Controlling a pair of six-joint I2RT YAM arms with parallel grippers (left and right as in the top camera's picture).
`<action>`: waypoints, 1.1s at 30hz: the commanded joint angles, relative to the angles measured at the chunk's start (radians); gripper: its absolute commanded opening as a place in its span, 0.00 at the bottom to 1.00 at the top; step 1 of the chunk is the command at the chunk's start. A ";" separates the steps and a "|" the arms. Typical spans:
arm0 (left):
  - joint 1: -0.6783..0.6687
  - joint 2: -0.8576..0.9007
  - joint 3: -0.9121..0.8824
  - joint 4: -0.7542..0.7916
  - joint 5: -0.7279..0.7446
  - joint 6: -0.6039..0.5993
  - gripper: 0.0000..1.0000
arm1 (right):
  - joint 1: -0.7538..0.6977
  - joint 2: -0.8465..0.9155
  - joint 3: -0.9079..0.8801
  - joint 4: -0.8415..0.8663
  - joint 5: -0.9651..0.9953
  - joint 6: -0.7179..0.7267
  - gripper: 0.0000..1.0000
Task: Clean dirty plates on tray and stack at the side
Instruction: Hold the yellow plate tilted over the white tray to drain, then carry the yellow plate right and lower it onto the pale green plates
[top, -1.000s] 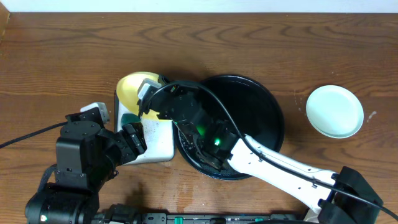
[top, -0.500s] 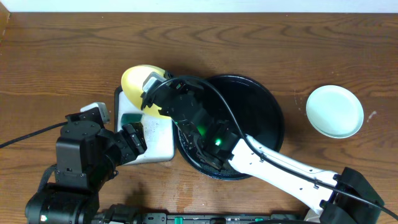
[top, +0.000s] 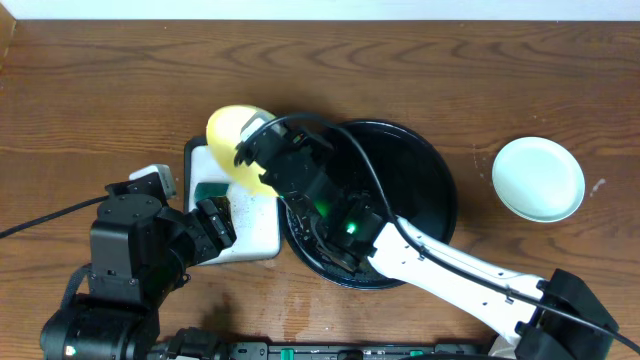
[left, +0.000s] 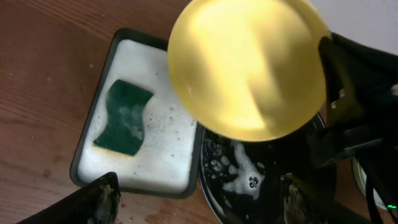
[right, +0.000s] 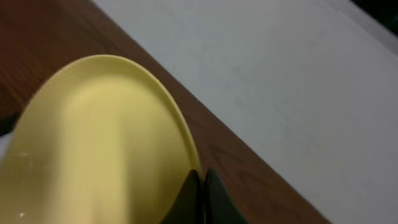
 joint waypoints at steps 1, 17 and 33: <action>0.005 0.000 0.015 0.000 0.006 0.013 0.83 | 0.008 -0.016 0.013 -0.020 0.024 -0.128 0.01; 0.005 0.000 0.015 0.000 0.006 0.013 0.83 | -0.214 -0.034 0.013 -0.443 -0.161 0.739 0.01; 0.005 0.000 0.015 0.000 0.006 0.013 0.83 | -0.960 -0.356 0.013 -0.895 -0.647 0.848 0.01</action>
